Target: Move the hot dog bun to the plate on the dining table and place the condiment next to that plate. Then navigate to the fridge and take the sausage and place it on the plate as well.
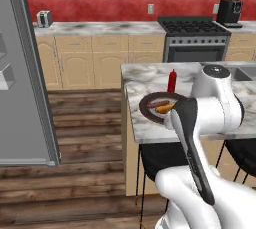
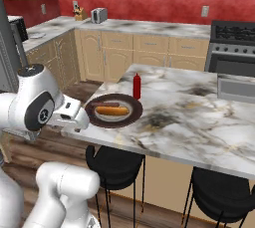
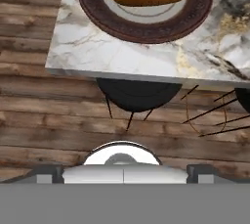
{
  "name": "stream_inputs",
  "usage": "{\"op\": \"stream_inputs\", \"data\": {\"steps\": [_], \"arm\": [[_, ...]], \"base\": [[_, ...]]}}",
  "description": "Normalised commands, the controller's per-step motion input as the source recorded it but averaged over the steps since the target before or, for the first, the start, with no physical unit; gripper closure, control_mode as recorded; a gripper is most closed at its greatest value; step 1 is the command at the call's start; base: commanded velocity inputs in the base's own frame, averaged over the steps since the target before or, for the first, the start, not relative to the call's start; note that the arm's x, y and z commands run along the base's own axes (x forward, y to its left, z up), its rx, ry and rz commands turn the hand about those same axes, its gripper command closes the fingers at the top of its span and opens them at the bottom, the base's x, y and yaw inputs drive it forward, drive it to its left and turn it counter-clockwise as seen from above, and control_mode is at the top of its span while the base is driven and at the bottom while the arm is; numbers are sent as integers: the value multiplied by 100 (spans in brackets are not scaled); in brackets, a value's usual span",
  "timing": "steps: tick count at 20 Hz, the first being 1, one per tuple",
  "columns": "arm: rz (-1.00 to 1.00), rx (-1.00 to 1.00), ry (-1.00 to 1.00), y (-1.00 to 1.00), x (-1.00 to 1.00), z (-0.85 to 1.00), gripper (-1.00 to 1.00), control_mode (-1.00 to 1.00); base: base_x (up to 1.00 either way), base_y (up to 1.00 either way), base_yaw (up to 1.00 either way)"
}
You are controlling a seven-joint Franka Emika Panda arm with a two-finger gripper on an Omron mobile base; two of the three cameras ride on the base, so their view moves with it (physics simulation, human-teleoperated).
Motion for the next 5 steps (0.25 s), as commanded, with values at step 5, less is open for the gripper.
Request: {"op": "stream_inputs", "data": {"steps": [5], "arm": [[25, -13, -2, 73, -54, 0, -100, -100]], "base": [[0, 0, 0]]}}
